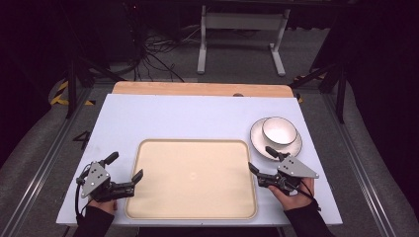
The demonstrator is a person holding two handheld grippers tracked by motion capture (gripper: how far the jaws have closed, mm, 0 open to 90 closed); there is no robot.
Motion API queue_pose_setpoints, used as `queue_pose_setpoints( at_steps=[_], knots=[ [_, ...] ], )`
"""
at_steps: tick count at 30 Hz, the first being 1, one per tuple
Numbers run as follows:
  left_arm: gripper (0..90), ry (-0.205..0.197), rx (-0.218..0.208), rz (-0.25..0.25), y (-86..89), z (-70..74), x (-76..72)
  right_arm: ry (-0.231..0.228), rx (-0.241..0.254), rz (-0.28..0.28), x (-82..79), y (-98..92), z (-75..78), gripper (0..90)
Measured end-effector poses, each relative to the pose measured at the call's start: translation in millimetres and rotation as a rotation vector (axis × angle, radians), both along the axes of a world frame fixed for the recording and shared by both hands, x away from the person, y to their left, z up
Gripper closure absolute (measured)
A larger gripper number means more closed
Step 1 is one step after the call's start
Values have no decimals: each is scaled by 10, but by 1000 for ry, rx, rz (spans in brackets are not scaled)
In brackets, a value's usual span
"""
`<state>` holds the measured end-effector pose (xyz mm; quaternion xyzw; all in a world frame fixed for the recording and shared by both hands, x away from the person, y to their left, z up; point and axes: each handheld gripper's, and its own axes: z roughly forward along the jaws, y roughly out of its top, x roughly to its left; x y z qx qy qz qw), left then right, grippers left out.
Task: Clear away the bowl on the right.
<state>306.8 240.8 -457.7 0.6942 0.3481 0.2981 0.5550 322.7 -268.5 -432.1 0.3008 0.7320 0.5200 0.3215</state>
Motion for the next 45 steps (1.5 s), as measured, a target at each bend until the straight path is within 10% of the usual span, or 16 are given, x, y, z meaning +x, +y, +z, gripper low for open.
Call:
queue_pose_setpoints(
  at_steps=[28,45],
  knots=[
    [1,1,-2,1,4,-2,4,-104,67,37,-36,98,459,194],
    [2,2,-7,2,3,-2,2,-83,73,29,8,55,483,194]
  ],
)
